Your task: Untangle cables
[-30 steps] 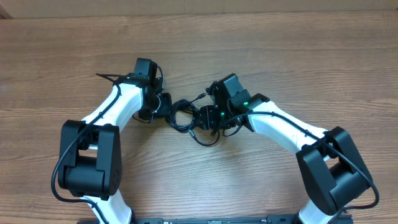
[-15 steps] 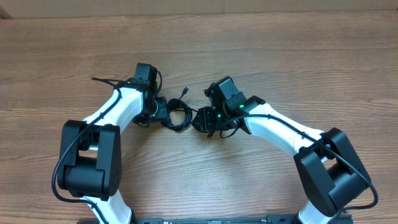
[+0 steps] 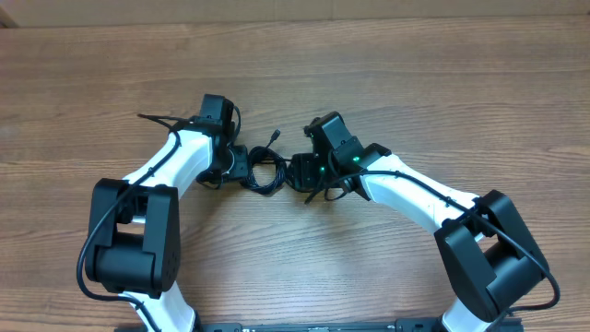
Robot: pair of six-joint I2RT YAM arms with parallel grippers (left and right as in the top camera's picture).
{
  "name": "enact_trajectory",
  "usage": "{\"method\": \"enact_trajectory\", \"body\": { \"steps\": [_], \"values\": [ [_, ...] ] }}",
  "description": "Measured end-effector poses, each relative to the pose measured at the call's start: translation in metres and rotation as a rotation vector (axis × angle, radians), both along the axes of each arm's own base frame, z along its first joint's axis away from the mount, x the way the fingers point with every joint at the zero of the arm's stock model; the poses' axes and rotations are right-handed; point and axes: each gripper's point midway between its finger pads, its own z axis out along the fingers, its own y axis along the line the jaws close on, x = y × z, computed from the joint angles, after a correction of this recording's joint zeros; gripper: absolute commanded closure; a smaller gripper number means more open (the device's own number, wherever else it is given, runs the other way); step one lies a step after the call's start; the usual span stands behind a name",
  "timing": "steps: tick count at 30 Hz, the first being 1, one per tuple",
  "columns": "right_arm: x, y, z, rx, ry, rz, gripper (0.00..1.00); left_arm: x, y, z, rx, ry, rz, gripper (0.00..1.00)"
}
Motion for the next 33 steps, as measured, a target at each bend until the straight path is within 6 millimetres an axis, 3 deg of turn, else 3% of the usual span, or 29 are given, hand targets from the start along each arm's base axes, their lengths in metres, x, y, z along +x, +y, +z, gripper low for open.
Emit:
{"method": "enact_trajectory", "body": {
  "steps": [3,6,7,12,18,22,24,29,33],
  "values": [
    [0.002,-0.011,-0.005,-0.054,0.001,-0.049,0.39,-0.001,0.001,0.0,0.013,-0.011,0.001,0.71],
    [0.004,-0.017,-0.007,-0.076,0.003,-0.088,0.23,-0.003,0.003,-0.001,0.021,-0.016,0.005,0.67],
    [0.004,-0.016,-0.006,-0.072,0.004,-0.092,0.22,-0.003,0.003,-0.001,0.022,-0.017,0.005,0.66],
    [0.002,0.012,0.007,0.061,-0.011,0.023,0.22,0.0,0.003,-0.001,0.026,-0.028,-0.002,0.62],
    [0.006,0.024,0.01,0.052,-0.084,0.056,0.23,0.002,-0.001,-0.001,0.011,-0.04,-0.04,0.61],
    [0.015,0.037,-0.007,-0.002,-0.166,0.055,0.3,0.002,-0.002,-0.001,0.005,-0.041,-0.051,0.6],
    [0.017,0.036,-0.03,-0.06,-0.173,0.05,0.3,0.004,-0.004,-0.001,-0.006,-0.05,-0.072,0.58],
    [0.026,0.024,-0.032,-0.135,-0.2,-0.002,0.3,0.005,-0.013,0.0,-0.053,-0.052,-0.139,0.58],
    [0.027,0.023,-0.032,-0.139,-0.201,-0.007,0.3,0.002,-0.022,0.002,-0.102,-0.022,-0.183,0.46]
  ]
}}
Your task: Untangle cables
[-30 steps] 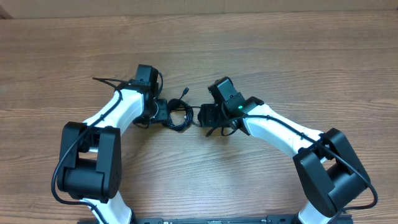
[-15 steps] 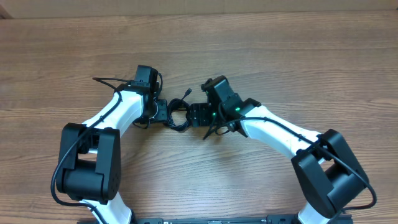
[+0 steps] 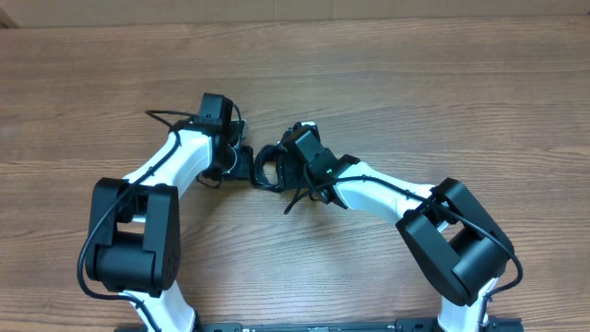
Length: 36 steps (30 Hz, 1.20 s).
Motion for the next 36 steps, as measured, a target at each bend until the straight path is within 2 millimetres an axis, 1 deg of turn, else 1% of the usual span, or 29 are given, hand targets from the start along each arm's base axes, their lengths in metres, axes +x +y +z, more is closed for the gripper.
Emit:
{"method": "enact_trajectory", "body": {
  "steps": [4,13,18,19,21,23,26,28,32,34,36],
  "values": [
    [0.0,0.0,0.0,0.0,0.0,0.0,0.3,0.0,-0.009,0.002,-0.05,0.009,-0.024,0.42],
    [0.0,0.0,0.0,-0.002,0.003,-0.001,0.3,0.0,-0.011,0.002,-0.063,-0.002,-0.024,0.41],
    [-0.002,-0.002,0.0,-0.022,0.025,-0.001,0.29,-0.001,-0.01,0.001,-0.063,-0.005,-0.006,0.43],
    [-0.003,-0.003,0.001,-0.031,0.033,-0.003,0.26,-0.002,-0.009,0.001,-0.057,-0.001,0.005,0.43],
    [-0.004,-0.007,0.0,-0.055,0.047,-0.013,0.24,-0.003,-0.007,0.0,-0.039,0.009,0.031,0.43],
    [-0.007,-0.016,0.0,-0.102,0.074,-0.043,0.23,-0.007,-0.001,-0.002,-0.004,0.029,0.061,0.46],
    [-0.01,-0.029,-0.002,-0.158,0.098,-0.086,0.22,-0.013,0.007,-0.003,0.047,0.055,0.102,0.48],
    [-0.012,-0.035,-0.003,-0.19,0.12,-0.113,0.2,-0.017,0.016,-0.004,0.095,0.07,0.14,0.49],
    [-0.015,-0.041,-0.001,-0.227,0.143,-0.131,0.18,-0.025,0.037,-0.007,0.225,0.092,0.224,0.48],
    [-0.015,-0.042,0.0,-0.232,0.147,-0.136,0.14,-0.03,0.043,-0.006,0.259,0.106,0.271,0.48],
    [-0.016,-0.046,-0.001,-0.249,0.147,-0.145,0.12,-0.035,0.055,-0.005,0.325,0.116,0.331,0.48]
  ]
}}
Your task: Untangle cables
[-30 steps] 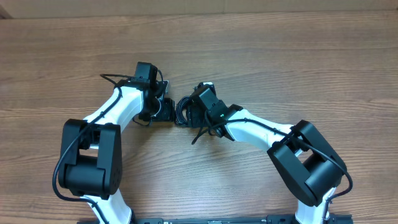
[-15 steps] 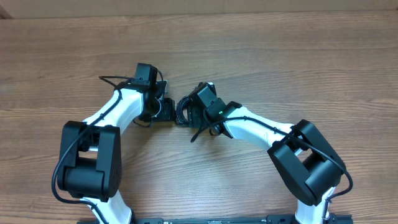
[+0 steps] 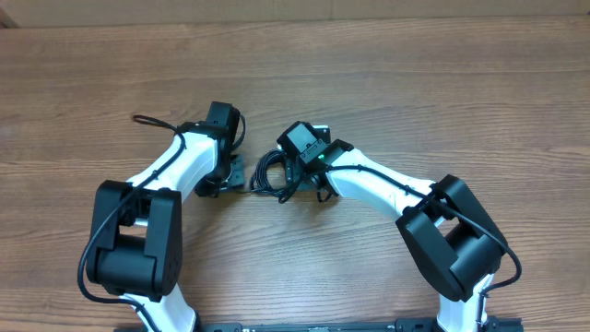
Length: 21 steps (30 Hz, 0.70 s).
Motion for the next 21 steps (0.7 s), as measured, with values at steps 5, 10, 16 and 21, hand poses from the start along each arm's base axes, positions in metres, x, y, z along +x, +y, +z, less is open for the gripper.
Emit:
{"method": "enact_trajectory", "body": {
  "steps": [5,10,16,21],
  "values": [
    [0.003,-0.007,0.001,-0.034,-0.016,-0.015,0.09,-0.012,0.052,0.006,0.201,0.014,0.152,0.43],
    [0.003,-0.008,0.001,-0.039,-0.021,-0.016,0.08,-0.015,0.075,0.006,0.166,0.046,0.227,0.43],
    [0.005,-0.006,0.001,-0.031,-0.026,-0.015,0.09,-0.022,0.059,0.014,0.064,0.187,0.183,0.44],
    [-0.003,-0.009,0.003,-0.034,0.005,-0.01,0.05,0.019,0.025,0.045,-0.072,0.099,0.085,0.42]
  ]
}}
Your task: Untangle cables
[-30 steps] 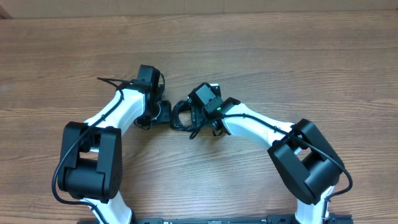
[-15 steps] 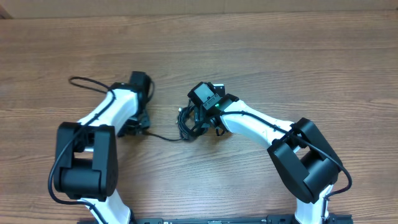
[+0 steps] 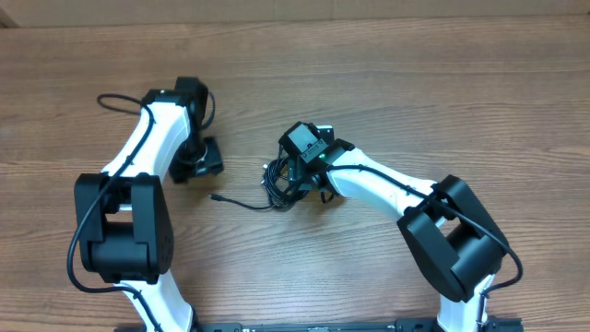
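Observation:
A black cable lies bundled in a small coil (image 3: 275, 187) near the table's middle. One loose end runs left from the coil and ends in a plug (image 3: 216, 196) flat on the wood. My right gripper (image 3: 284, 177) is down on the coil's right side and seems shut on its loops, though the wrist hides most of the fingers. Off to the left my left gripper (image 3: 199, 167) stands apart from the cable with nothing in it, and its jaws look spread.
The wooden table (image 3: 387, 83) carries nothing else. Each arm's own black wire loops beside it; the left arm's wire (image 3: 115, 99) sticks out at the far left. The arm bases stand at the front edge.
My left gripper has moved left and away from the coil and no longer touches the cable. A loose end with a plug now trails left from the coil. The right gripper stays on the coil.
First both grippers were at the coil, left and right of it. Then the right gripper had closed in on it from the right. Both still met there at the last earlier moment. Now the left gripper is clear and one end lies pulled out.

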Robot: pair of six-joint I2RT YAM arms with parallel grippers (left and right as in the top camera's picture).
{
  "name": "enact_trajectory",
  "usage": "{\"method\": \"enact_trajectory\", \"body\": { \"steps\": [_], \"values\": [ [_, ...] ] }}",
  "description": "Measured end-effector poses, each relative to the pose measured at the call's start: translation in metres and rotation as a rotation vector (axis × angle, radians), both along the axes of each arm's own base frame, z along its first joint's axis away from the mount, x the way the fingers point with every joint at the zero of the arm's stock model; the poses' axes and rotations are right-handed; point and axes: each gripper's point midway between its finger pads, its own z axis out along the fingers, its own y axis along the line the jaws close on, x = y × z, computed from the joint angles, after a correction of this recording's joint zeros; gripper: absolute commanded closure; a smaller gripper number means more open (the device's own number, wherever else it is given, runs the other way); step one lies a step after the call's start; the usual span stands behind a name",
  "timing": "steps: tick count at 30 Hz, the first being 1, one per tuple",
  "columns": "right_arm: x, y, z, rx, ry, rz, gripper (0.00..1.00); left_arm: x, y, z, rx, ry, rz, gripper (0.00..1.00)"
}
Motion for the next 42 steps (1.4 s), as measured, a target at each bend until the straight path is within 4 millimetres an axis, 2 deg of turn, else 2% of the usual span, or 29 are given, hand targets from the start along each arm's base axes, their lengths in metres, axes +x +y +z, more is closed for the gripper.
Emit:
{"method": "enact_trajectory", "body": {
  "steps": [2,6,8,10,12,14,17,19,22,23,26,27,31,34,36,37,38,39,40,41,42],
  "values": [
    [-0.002,0.001,0.008,0.017,0.0,0.004,0.02,0.01,-0.019,0.008,-0.085,-0.03,-0.066,0.41],
    [-0.002,0.011,0.062,0.135,-0.062,0.017,0.0,0.014,-0.058,0.019,-0.296,-0.059,-0.197,0.41],
    [-0.005,0.011,0.085,0.186,-0.084,0.021,0.0,0.012,-0.066,0.021,-0.348,-0.06,-0.228,0.41],
    [-0.007,0.01,0.1,0.229,-0.086,0.022,0.0,0.011,-0.074,0.023,-0.387,-0.064,-0.259,0.41],
    [-0.008,0.006,0.1,0.251,-0.053,0.011,0.0,0.01,-0.079,0.02,-0.407,-0.067,-0.281,0.41],
    [-0.006,-0.01,0.095,0.264,-0.004,-0.03,0.0,0.006,-0.088,0.012,-0.424,-0.069,-0.31,0.49],
    [0.003,-0.046,0.09,0.266,0.047,-0.128,0.0,0.007,-0.099,-0.003,-0.436,-0.102,-0.334,0.55],
    [0.006,-0.079,0.086,0.25,0.091,-0.207,0.0,0.007,-0.106,-0.013,-0.439,-0.122,-0.345,0.57],
    [0.006,-0.109,0.082,0.233,0.125,-0.256,0.0,0.014,-0.121,-0.017,-0.452,-0.171,-0.378,0.56],
    [0.005,-0.113,0.081,0.237,0.137,-0.254,0.0,0.017,-0.127,-0.016,-0.46,-0.191,-0.394,0.55],
    [-0.004,-0.117,0.073,0.251,0.184,-0.236,0.0,0.033,-0.149,-0.011,-0.489,-0.283,-0.455,0.52],
    [-0.013,-0.117,0.066,0.256,0.218,-0.224,0.0,0.041,-0.162,-0.007,-0.506,-0.337,-0.488,0.51],
    [-0.021,-0.111,0.057,0.282,0.249,-0.203,0.0,0.048,-0.189,0.0,-0.531,-0.409,-0.555,0.51],
    [-0.027,-0.103,0.055,0.324,0.279,-0.184,0.0,0.044,-0.196,0.003,-0.539,-0.398,-0.57,0.52],
    [-0.027,-0.093,0.057,0.363,0.28,-0.164,0.04,0.041,-0.193,0.009,-0.535,-0.362,-0.557,0.53],
    [-0.026,-0.088,0.059,0.385,0.279,-0.151,0.11,0.043,-0.191,0.016,-0.532,-0.352,-0.549,0.53],
    [-0.025,-0.083,0.06,0.402,0.275,-0.139,0.25,0.048,-0.188,0.027,-0.526,-0.352,-0.54,0.59],
    [-0.024,-0.078,0.061,0.414,0.268,-0.126,0.44,0.052,-0.184,0.034,-0.516,-0.353,-0.531,0.62],
    [-0.021,-0.074,0.062,0.425,0.254,-0.114,0.71,0.056,-0.179,0.042,-0.501,-0.355,-0.521,0.68],
    [-0.018,-0.069,0.064,0.44,0.239,-0.101,0.87,0.059,-0.172,0.048,-0.477,-0.349,-0.503,0.73],
    [-0.016,-0.063,0.066,0.454,0.224,-0.082,0.96,0.058,-0.168,0.051,-0.463,-0.34,-0.493,0.81]
  ]
}}
